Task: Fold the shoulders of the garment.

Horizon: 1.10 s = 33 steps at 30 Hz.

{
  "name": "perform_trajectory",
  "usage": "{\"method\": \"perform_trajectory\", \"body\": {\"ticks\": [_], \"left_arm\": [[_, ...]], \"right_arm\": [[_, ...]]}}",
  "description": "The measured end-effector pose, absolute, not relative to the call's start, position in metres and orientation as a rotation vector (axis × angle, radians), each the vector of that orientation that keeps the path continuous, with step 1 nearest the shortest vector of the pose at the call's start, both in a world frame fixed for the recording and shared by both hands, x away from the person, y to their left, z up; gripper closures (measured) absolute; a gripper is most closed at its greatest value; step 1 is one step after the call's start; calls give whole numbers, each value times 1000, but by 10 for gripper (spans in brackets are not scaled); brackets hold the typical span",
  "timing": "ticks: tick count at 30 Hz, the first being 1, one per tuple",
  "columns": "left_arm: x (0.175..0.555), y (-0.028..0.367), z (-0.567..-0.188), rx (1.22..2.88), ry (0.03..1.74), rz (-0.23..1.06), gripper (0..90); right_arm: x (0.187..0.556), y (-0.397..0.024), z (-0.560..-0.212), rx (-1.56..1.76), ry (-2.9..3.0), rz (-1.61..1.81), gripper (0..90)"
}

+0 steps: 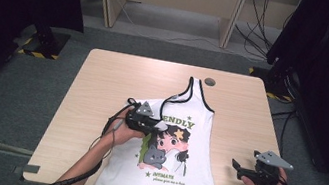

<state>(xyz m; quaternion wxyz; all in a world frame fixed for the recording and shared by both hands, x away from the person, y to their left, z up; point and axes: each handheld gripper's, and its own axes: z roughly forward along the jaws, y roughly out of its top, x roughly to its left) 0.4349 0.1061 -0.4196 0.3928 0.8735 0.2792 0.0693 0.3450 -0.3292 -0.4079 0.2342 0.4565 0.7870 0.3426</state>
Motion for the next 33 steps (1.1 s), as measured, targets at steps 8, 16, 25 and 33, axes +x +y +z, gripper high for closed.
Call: {"method": "perform_trajectory", "body": {"ticks": [8, 16, 25, 33], "left_arm": [[423, 110, -418, 2224, 688, 194, 688], [409, 113, -416, 2252, 651, 214, 659], [422, 107, -398, 2257, 644, 320, 520], [439, 84, -397, 2368, 507, 283, 507]], "right_arm": [[345, -329, -408, 1251, 2160, 939, 99], [345, -329, -408, 1248, 2158, 942, 99], [345, -328, -408, 1251, 2160, 933, 99], [345, -328, -408, 1250, 2164, 931, 99]]}}
